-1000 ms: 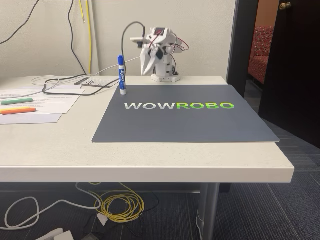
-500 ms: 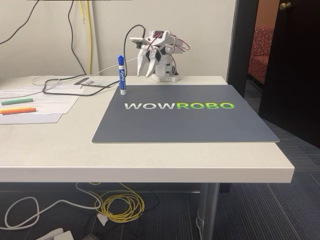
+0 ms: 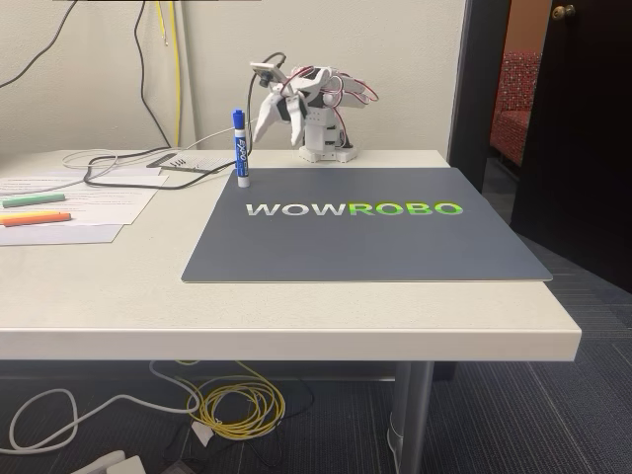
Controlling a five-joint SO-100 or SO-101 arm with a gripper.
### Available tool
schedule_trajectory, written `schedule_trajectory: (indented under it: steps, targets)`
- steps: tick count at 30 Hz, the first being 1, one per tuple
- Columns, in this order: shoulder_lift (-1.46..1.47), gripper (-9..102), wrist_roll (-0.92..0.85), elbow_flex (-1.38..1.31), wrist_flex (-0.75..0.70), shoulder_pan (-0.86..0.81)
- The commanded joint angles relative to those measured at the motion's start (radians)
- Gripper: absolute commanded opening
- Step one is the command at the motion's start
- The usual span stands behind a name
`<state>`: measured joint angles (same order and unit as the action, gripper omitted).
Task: Pick up the blue marker.
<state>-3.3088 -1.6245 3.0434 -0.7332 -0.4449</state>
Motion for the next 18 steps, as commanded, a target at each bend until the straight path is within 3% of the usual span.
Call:
schedule_trajectory:
  steps: [1,5,12,18]
  targets:
    - [-0.043,52,-0.029,-0.003,0.029,-0.049]
    - [-0.054,58,-0.081,-0.003,0.048,-0.117]
    - [-0.041,59,-0.084,-0.003,0.089,-0.123]
    - [0.153,60,-0.074,-0.003,0.305,-0.118]
